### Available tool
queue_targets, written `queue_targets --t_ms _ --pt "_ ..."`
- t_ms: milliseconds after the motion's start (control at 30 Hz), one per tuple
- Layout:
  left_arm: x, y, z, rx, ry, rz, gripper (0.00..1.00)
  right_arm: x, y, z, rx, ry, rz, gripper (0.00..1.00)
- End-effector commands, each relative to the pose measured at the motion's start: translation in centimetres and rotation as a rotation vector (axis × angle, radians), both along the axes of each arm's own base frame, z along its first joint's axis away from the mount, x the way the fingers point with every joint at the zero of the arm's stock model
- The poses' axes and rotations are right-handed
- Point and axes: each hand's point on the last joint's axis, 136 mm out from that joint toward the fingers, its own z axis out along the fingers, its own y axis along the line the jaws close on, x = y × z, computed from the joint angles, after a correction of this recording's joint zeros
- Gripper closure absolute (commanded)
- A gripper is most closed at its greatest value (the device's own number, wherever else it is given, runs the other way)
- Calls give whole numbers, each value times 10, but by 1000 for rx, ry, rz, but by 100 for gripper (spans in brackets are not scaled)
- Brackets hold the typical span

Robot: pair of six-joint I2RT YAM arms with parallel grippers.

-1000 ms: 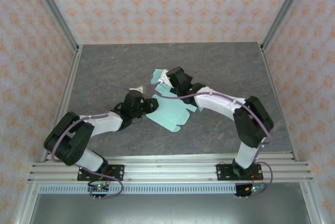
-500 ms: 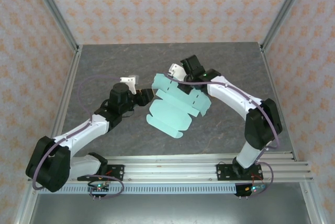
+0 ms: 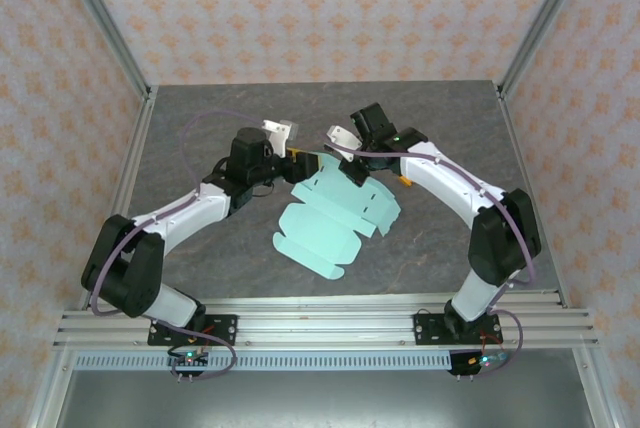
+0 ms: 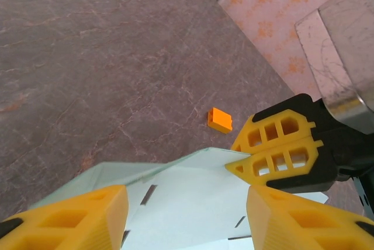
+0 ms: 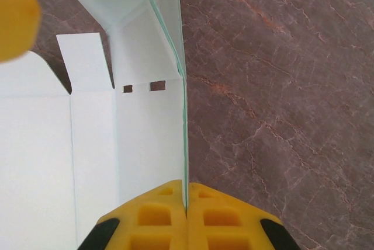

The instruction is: Fold the paper box

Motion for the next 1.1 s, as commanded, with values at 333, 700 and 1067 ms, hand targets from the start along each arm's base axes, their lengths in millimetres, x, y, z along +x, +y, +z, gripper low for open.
queue_targets --t_ms 333,700,1067 --pt "10 -15 2 42 -60 -140 42 -3 4 29 79 -3 1 100" --pt "-11 -33 3 5 -78 -258 55 9 5 27 78 17 -62 100" --pt "-17 -53 -4 26 -70 -318 55 11 16 26 127 57 -67 100"
